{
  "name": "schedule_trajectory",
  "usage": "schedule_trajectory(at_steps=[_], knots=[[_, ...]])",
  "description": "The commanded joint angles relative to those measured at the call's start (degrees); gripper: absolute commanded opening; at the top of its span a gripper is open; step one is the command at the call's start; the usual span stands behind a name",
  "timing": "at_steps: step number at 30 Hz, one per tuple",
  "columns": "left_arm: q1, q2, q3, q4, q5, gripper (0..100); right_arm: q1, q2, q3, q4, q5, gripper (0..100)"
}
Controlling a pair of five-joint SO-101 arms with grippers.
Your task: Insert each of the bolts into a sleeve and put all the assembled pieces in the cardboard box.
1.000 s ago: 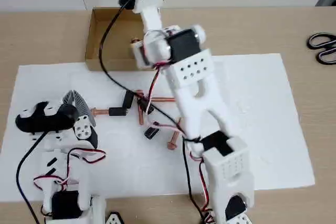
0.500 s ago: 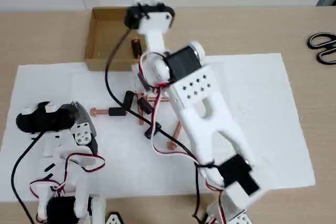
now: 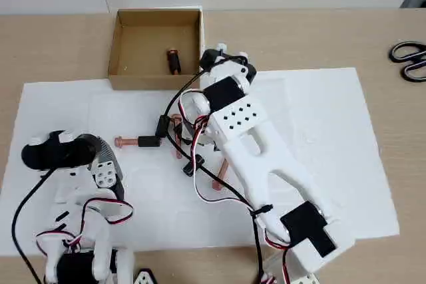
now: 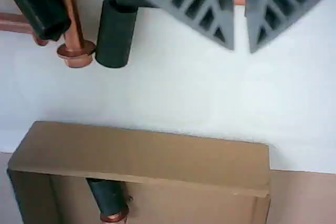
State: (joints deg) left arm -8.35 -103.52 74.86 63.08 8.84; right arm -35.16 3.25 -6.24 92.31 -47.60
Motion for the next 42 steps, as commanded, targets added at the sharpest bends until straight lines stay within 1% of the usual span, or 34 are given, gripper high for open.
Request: schedule_trajectory(at_steps=[1,16,26,30,42], knots=[[-0.26,-0.70,-2.33,0.35,-0.09,1,0.75,-2.95,-0.09,-1.01,-1.58,9.5],[-0.26,-0.70,-2.15,0.35,-0.09,1,-0.04,-2.68,0.09,-1.01,-1.85,9.7],[-0.26,-0.70,-2.07,0.26,-0.09,1,-2.95,9.54,0.00,-4.62,-1.93,9.7],[-0.26,-0.70,-2.07,0.26,-0.09,1,-4.18,10.24,0.00,-4.88,-1.93,9.7],[-0.26,-0.70,-2.07,0.35,-0.09,1,-4.18,10.42,0.18,-7.43,-1.93,9.8]])
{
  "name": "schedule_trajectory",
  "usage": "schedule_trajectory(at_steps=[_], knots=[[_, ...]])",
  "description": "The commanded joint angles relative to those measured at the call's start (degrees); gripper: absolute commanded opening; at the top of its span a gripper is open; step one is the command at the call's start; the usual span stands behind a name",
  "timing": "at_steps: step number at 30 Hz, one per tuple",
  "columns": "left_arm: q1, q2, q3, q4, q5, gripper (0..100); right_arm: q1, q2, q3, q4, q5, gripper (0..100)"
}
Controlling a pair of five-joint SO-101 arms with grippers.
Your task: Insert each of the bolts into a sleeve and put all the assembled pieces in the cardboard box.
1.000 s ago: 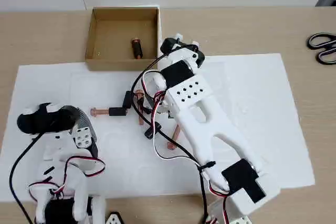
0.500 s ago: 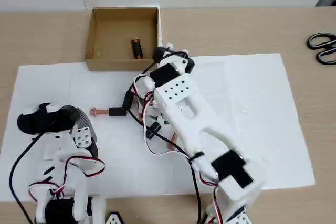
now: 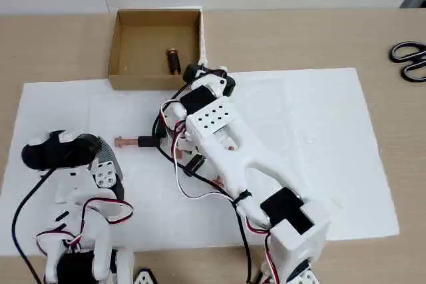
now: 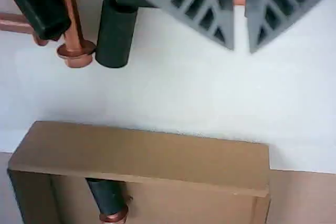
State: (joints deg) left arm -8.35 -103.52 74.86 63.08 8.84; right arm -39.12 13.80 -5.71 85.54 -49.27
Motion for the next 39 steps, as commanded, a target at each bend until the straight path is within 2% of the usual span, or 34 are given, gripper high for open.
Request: schedule_trajectory(at_steps=[1,10,19,39], knots=[[-0.26,-0.70,-2.07,0.35,-0.09,1,-0.22,-0.13,-0.35,-0.66,-0.35,9.8],[-0.26,-0.70,-2.07,0.35,-0.09,1,0.04,-0.13,-0.44,-0.75,-2.20,10.6],[-0.26,-0.70,-2.07,0.35,-0.09,1,-0.13,-0.04,-0.26,-0.84,-2.37,29.9],[-0.26,-0.70,-1.98,0.35,-0.09,1,-3.38,-0.04,9.14,-13.76,-2.46,29.9]])
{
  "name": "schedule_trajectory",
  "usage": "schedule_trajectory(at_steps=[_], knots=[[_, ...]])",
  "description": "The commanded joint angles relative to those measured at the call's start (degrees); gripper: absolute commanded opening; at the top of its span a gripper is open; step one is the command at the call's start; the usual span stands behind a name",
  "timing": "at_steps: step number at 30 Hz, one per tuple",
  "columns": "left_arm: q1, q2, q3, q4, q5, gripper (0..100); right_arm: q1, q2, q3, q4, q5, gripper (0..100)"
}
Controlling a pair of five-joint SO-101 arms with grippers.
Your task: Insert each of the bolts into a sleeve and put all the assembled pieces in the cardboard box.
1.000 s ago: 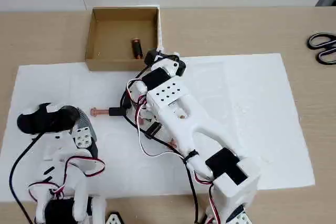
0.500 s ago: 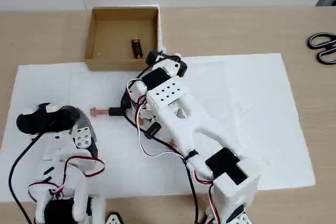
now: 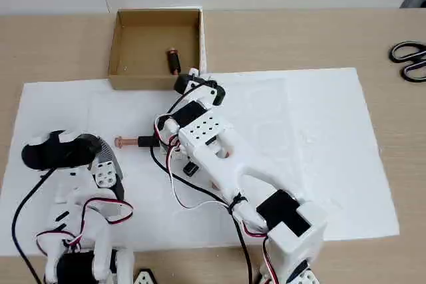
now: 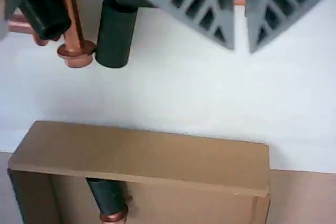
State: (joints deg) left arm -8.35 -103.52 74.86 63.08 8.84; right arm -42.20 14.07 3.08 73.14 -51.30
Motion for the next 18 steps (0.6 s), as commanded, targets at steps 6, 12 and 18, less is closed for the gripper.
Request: schedule_trajectory(at_steps=[6,12,18], knots=[[-0.26,-0.70,-1.98,0.35,-0.09,1,-0.31,-0.31,2.29,-2.33,-3.69,29.9],[-0.26,-0.70,-1.89,0.35,-0.09,1,-0.31,-0.22,2.37,-2.33,-3.87,29.9],[-0.26,-0.70,-1.89,0.35,-0.09,1,-0.31,5.41,2.11,-2.42,-3.87,29.8]])
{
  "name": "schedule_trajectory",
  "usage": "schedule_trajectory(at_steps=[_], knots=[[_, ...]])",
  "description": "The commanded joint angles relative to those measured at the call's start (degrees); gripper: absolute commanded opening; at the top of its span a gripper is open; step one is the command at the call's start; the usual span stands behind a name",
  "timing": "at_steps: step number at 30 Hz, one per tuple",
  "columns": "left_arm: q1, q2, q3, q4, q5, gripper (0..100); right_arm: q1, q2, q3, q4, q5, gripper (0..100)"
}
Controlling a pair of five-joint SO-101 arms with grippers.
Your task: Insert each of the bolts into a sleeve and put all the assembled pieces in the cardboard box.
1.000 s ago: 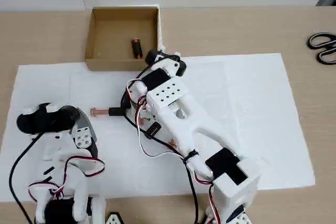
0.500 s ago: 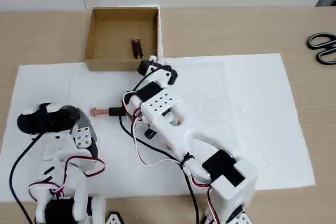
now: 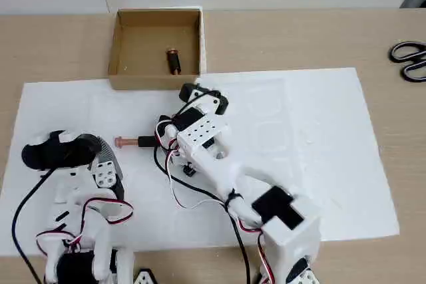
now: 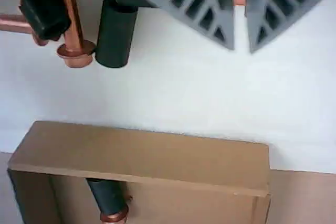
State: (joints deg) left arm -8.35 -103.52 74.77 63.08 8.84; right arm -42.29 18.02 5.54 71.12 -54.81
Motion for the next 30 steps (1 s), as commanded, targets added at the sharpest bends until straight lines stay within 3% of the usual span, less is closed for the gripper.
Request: schedule_trajectory(at_steps=[1,6,13,30], knots=[[-0.26,-0.70,-1.80,0.35,-0.09,1,-0.22,2.51,-0.35,-1.01,-0.18,29.8],[-0.26,-0.70,-1.80,0.35,-0.09,1,-0.04,4.09,-0.35,-1.89,0.00,26.1],[-0.26,-0.70,-1.80,0.35,-0.09,1,0.13,4.09,-0.35,-1.89,0.00,0.0],[-0.26,-0.70,-1.80,0.35,-0.09,1,0.13,3.91,-0.35,-1.45,0.00,0.4]])
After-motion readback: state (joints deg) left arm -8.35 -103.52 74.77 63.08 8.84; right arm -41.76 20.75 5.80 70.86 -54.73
